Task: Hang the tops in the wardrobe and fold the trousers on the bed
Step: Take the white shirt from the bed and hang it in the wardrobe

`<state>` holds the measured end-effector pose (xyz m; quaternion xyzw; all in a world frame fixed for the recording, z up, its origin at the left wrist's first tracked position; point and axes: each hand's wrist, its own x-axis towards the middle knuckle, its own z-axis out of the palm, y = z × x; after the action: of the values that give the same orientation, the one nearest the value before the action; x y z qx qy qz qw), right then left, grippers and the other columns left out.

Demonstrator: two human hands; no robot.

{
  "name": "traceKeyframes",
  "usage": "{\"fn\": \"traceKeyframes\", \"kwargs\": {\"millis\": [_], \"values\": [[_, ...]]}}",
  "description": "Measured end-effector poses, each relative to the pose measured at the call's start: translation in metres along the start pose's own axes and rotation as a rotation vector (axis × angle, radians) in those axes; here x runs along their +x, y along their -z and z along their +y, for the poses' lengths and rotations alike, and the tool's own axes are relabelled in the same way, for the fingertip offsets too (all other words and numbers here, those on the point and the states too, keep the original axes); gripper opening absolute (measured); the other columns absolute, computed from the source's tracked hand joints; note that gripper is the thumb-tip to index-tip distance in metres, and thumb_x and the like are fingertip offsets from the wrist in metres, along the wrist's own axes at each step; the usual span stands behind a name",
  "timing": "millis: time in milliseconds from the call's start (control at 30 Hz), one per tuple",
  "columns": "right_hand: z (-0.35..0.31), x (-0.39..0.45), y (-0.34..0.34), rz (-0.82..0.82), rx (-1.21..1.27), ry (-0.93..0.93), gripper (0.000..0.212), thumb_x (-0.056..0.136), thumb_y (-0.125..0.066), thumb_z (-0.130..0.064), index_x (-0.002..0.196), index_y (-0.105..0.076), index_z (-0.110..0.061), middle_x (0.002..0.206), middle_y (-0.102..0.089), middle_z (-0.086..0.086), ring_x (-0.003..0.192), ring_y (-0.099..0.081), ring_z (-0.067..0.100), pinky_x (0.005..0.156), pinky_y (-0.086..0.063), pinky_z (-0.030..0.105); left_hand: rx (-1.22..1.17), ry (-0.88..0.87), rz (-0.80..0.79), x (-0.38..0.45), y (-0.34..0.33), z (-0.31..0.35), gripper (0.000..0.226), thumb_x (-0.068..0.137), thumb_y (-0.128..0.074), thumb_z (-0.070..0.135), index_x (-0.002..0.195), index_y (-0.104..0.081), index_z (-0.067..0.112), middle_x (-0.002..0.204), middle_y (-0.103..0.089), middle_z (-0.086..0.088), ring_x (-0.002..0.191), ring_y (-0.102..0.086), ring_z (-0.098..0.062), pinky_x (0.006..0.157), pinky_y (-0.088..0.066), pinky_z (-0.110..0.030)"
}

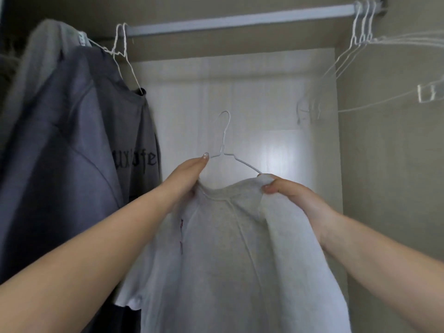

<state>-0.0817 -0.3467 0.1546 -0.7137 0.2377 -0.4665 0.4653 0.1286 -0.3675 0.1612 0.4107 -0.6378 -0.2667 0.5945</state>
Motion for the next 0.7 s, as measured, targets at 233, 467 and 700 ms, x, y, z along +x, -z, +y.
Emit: {"fn": "traceKeyframes", "kwargs": {"millis": [233,467,700], "values": [[-0.008,0.06,-0.057,0.042,0.178,0.072,0.04,0.075,-0.065,-0.025,0.109,-0.059,-0.005,0.099,-0.063,0.014,0.072,-0.066,0.017,0.061,-0.053,0.022,-0.189,0.028,-0.049,0.0,0.02,0.046,0.04,0.091,-0.048,0.056,0.114,-0.065,0.027,0.132,-0.055,0.002,0.129,-0.045,-0.016,0.099,-0.044,-0.049],[-0.065,0.111,-0.113,-0.033,0.239,0.262,0.012,0.091,-0.051,-0.012,0.102,-0.053,-0.008,0.079,-0.057,0.008,0.062,-0.058,0.017,0.059,-0.05,0.028,-0.171,-0.112,0.034,0.004,0.065,0.1,0.037,0.095,-0.049,0.044,0.118,-0.063,0.02,0.122,-0.064,-0.004,0.115,-0.059,-0.017,0.083,-0.05,-0.035],[-0.136,0.172,-0.146,0.011,0.172,0.421,0.005,0.087,-0.051,-0.01,0.091,-0.053,-0.011,0.076,-0.056,0.01,0.069,-0.056,0.022,0.066,-0.046,0.032,-0.039,-0.294,0.076,0.002,0.106,0.145,0.028,0.098,-0.048,0.024,0.116,-0.066,0.014,0.101,-0.071,-0.012,0.085,-0.07,-0.019,0.067,-0.056,-0.03]]}}
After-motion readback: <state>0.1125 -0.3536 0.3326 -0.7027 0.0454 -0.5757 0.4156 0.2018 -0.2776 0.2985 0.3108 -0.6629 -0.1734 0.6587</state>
